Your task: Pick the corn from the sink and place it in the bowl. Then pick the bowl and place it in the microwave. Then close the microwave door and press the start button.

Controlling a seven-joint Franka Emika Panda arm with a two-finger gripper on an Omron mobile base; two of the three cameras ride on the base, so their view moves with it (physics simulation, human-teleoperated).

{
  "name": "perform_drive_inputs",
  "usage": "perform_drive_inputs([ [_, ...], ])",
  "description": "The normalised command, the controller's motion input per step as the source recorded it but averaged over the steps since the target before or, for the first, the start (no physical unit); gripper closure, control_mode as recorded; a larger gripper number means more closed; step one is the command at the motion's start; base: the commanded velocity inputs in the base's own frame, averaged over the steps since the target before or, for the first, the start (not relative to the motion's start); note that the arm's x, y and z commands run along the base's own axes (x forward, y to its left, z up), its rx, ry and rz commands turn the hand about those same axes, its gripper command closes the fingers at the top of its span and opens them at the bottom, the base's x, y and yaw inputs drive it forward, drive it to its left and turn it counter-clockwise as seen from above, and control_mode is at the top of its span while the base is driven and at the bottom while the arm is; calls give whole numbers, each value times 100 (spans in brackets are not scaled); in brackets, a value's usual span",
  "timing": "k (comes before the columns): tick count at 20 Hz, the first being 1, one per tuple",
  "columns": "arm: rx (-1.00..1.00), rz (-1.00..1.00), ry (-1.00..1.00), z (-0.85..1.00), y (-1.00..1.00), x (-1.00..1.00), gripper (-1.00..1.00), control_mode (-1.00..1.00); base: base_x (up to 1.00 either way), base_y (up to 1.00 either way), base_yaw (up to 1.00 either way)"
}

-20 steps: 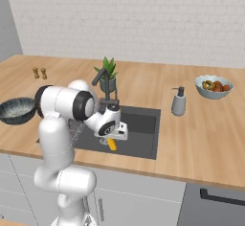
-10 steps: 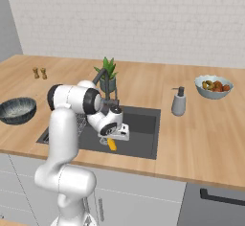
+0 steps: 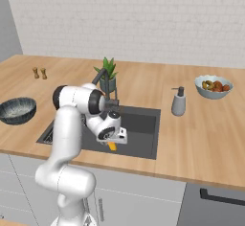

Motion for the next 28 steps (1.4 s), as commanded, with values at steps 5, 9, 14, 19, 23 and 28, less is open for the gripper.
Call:
perform_drive_inputs([
  [5, -1, 3, 2, -33, 2, 12, 100, -100, 0, 0, 0],
  [9, 0, 0, 0, 3, -2, -19, 100, -100, 0, 0, 0],
  [14, 0, 0, -10, 86, -57, -78, 100, -100, 0, 0, 0],
  [19, 3, -2, -7, 100, -62, -55, 100, -100, 0, 0, 0],
  [23, 8, -12, -3, 100, -19, -38, 100, -100, 0, 0, 0],
  [28, 8, -10, -3, 100, -2, -48, 100, -100, 0, 0, 0],
])
